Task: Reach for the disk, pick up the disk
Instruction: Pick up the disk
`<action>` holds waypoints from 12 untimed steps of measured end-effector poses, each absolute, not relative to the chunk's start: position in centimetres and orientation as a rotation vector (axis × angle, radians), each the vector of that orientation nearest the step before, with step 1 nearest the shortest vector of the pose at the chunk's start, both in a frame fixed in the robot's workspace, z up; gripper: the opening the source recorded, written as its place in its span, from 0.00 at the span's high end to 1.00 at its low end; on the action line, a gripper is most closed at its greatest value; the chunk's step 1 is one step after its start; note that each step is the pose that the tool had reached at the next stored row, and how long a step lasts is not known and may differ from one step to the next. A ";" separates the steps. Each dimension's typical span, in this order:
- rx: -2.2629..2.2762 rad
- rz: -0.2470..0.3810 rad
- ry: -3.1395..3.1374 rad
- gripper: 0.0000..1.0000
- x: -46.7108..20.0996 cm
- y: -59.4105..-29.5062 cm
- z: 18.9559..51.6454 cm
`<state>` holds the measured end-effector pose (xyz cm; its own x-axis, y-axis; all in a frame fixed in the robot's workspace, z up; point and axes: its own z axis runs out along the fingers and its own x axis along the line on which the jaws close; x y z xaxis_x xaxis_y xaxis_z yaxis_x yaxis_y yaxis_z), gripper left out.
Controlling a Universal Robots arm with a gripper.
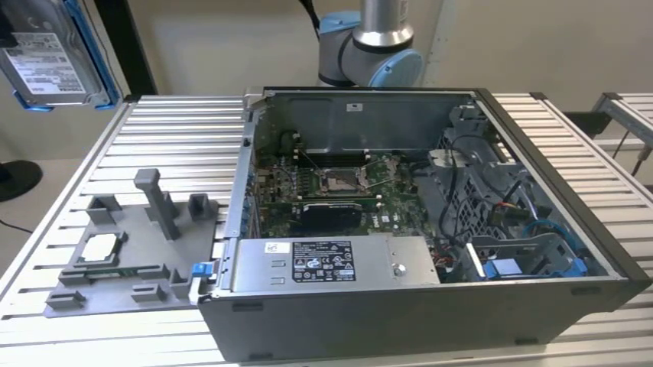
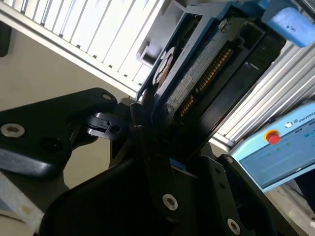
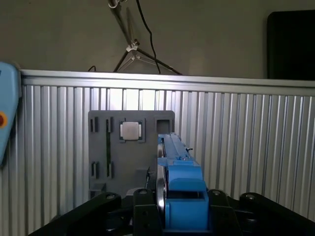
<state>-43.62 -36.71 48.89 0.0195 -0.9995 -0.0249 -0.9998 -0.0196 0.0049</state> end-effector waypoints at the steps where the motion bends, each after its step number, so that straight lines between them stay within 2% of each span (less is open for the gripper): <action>1: -2.233 0.033 2.190 1.00 -43.6 -36.7 48.9; 12: -2.233 0.034 2.190 1.00 -41.4 -36.7 48.9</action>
<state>-41.44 -36.72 48.89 0.0195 -0.9995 -0.0253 -0.9998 -0.0196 0.0054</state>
